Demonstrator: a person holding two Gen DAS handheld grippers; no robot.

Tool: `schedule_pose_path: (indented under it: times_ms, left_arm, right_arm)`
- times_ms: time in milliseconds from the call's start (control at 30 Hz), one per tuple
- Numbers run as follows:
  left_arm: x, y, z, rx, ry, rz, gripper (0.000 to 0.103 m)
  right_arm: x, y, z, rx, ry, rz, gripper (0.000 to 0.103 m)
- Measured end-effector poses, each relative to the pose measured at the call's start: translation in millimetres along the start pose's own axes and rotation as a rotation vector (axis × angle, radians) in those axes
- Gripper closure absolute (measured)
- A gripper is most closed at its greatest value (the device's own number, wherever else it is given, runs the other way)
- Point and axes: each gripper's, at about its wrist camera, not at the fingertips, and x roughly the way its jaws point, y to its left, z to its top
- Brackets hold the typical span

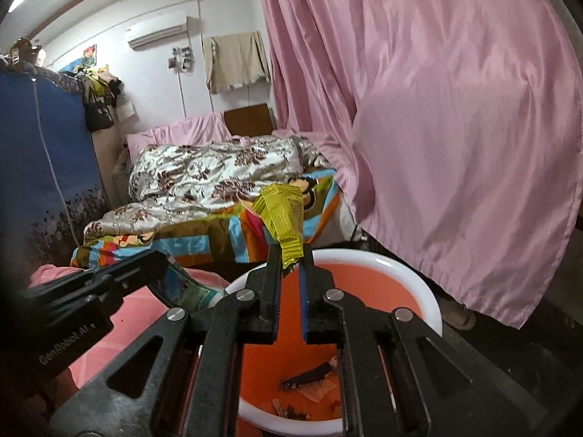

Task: Collect trash
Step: 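Carry both items over the orange bucket, then open both tools to drop the tube and yellow wrapper into the bucket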

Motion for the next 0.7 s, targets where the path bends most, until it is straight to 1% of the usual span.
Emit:
schedule_pose_path:
  times_ms: [200, 400, 700]
  left_arm:
    - [12, 3, -5, -0.011, 0.049, 0.007, 0.099]
    - [19, 8, -8, -0.028, 0.084, -0.002, 0.099]
    - [25, 18, -12, -0.061, 0.133, 0.0, 0.095]
  right_arm:
    - [8, -4, -4, 0.006, 0.048, -0.011, 0.085]
    - [12, -4, -6, 0.008, 0.078, -0.015, 0.081]
    - [17, -3, -8, 0.009, 0.108, -0.02, 0.068]
